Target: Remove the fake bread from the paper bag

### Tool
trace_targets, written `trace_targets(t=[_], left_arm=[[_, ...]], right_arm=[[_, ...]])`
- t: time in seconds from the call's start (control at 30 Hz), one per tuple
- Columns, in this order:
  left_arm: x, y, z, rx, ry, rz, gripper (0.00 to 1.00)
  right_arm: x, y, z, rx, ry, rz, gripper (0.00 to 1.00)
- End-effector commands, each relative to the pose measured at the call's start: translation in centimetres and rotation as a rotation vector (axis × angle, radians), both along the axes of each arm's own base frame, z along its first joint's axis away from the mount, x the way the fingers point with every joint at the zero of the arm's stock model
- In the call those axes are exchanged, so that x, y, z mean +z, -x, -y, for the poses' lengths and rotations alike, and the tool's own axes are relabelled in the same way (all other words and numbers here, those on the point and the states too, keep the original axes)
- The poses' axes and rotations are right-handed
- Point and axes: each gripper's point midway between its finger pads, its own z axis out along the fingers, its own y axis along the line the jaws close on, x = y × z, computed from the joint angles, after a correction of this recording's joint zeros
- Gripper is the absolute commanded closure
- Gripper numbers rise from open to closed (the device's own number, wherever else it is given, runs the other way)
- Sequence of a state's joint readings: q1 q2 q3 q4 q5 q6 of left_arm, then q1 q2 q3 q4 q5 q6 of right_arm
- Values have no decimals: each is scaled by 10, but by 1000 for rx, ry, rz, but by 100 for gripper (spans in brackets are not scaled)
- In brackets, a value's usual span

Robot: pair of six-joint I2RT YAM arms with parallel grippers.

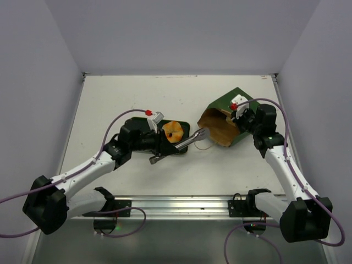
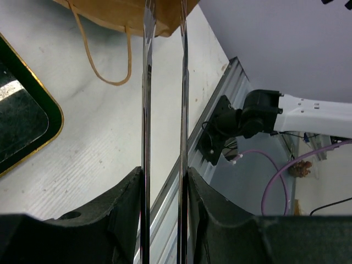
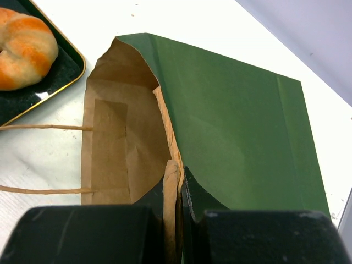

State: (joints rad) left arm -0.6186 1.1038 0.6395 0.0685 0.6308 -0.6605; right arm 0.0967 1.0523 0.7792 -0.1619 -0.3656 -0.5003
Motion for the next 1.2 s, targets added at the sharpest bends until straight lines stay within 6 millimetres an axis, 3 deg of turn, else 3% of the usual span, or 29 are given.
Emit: trace_targets(t=[0.0,0.23,0.57,0.83,1.17], left_arm=[[31,-18,22,26,111,47,61],[1,-31,50,20,74,-43,61],[-3,-52,92,55,129,-148,61],[-17,-68,109,142,190,-317,59],[-22,-81,131,169,267,-424,57]], right_arm=[[11,3,-9,72,-1,51,100],[7,4,-8,79,8,48,99],[6,5,-11,89,-1,44,98],[6,6,-12,90,-8,44,97],[8,7,-14,98,-14,45,97]])
